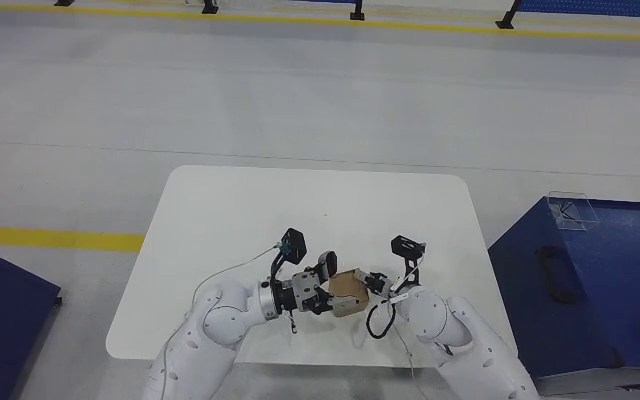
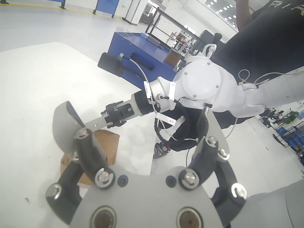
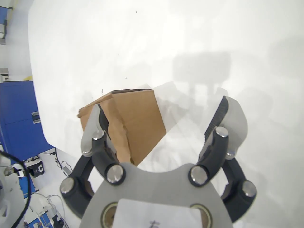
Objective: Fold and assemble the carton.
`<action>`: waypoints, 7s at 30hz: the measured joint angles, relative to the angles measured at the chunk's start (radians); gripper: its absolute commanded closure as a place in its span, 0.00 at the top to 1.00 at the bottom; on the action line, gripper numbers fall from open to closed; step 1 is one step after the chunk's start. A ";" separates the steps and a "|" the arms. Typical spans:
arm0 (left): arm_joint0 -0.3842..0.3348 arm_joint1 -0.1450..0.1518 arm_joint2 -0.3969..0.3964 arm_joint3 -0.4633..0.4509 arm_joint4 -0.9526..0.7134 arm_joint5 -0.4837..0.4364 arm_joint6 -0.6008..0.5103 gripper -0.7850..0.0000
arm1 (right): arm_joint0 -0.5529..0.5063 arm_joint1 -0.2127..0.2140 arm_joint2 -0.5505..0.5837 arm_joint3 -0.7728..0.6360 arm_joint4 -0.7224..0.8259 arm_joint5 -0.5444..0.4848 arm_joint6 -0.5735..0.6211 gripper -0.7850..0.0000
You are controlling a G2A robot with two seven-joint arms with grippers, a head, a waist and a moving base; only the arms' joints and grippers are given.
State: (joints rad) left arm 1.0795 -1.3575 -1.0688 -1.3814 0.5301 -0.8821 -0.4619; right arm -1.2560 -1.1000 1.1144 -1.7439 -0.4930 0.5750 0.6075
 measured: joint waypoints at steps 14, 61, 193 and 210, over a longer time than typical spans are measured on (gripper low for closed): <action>-0.010 0.017 0.012 0.002 0.462 -0.083 0.128 1.00 | -0.153 -0.002 0.215 -0.110 0.155 0.024 -0.271 1.00; -0.174 -0.024 0.215 0.279 0.818 0.113 0.373 0.44 | -0.216 -0.001 0.254 -0.150 0.069 -0.011 -0.350 1.00; -0.124 0.003 0.210 -0.020 0.628 0.378 -0.065 0.00 | -0.228 -0.045 0.314 -0.086 0.023 -0.037 -0.432 1.00; -0.109 0.010 0.202 -0.025 0.640 0.349 -0.047 0.00 | -0.228 -0.045 0.314 -0.086 0.023 -0.037 -0.432 1.00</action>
State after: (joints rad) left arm 0.9708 -1.3479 -0.8669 -1.4067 1.1702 -0.5330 -0.5086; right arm -1.4840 -1.1451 1.4280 -1.8296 -0.4696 0.5380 0.1754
